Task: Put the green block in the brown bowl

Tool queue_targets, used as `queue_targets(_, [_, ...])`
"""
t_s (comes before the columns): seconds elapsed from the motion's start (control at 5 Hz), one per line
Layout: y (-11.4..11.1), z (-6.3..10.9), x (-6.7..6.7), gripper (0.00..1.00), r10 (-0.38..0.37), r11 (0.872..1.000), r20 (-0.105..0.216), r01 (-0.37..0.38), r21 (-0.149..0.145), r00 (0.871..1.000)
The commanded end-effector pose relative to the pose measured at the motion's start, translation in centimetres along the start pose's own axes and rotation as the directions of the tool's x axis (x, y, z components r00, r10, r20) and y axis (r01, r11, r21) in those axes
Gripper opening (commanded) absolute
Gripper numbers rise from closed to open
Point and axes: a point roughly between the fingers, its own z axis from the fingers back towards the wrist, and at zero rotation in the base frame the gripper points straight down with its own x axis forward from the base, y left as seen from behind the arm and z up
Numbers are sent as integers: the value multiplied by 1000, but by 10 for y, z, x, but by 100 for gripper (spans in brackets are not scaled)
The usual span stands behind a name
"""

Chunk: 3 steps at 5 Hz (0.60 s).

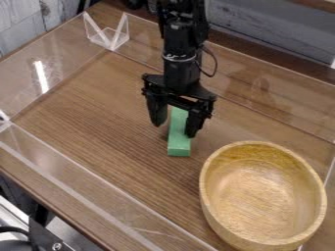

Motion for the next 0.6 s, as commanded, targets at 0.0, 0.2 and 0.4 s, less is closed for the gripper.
queue_targets(0.0, [4, 4, 5, 100, 1, 1000, 34, -1, -4, 999])
queue_targets(0.2, [4, 0, 7, 100, 4, 1000, 37, -4, -6, 999])
queue_targets(0.4, [4, -3, 7, 0, 9, 1000, 38, -8, -9, 999])
